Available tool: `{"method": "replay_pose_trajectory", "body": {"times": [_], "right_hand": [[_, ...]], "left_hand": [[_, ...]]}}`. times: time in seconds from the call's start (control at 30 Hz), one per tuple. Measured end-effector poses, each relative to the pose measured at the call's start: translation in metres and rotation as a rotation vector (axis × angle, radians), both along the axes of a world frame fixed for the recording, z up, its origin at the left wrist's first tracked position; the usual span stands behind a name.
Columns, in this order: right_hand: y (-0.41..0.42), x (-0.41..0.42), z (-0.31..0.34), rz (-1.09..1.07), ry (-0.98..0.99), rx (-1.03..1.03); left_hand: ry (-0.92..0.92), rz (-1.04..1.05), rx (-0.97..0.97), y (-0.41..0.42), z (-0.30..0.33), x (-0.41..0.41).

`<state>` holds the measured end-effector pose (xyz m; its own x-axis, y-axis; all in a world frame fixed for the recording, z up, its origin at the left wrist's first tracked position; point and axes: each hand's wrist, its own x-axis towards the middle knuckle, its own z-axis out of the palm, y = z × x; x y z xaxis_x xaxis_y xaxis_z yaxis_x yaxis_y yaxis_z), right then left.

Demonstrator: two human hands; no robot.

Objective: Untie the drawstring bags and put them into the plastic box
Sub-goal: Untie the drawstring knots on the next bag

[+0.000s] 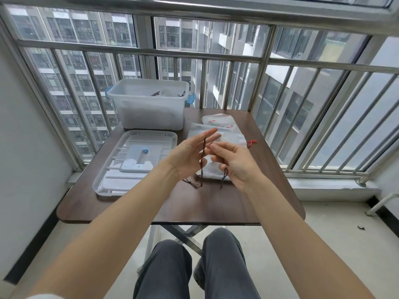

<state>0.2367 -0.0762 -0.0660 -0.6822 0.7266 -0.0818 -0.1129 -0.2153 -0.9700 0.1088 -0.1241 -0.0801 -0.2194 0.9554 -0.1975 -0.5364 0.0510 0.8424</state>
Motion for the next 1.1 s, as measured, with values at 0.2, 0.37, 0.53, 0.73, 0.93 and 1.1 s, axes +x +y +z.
{"method": "replay_pose_trajectory", "body": {"times": [0.2,0.37,0.53,0.73,0.93,1.1], "right_hand": [[-0.011,-0.007,-0.004,-0.074,-0.081,0.302],[-0.009,-0.006,-0.008,0.018,-0.070,0.221],[0.010,0.007,-0.009,-0.108,-0.409,0.975],[0.037,0.008,-0.012,0.014,-0.480,1.359],[0.046,-0.002,-0.017,0.115,-0.441,1.377],[0.046,-0.004,-0.020,0.123,-0.452,1.349]], "left_hand": [[-0.032,0.034,0.014,0.004,0.001,0.007],[0.015,0.013,0.014,0.003,0.004,0.008],[0.269,0.028,-0.088,-0.004,0.001,-0.001],[0.350,0.014,-0.119,-0.006,0.000,-0.007],[0.483,-0.023,-0.128,-0.004,0.006,-0.010],[0.550,-0.099,-0.118,-0.004,0.010,-0.014]]}}
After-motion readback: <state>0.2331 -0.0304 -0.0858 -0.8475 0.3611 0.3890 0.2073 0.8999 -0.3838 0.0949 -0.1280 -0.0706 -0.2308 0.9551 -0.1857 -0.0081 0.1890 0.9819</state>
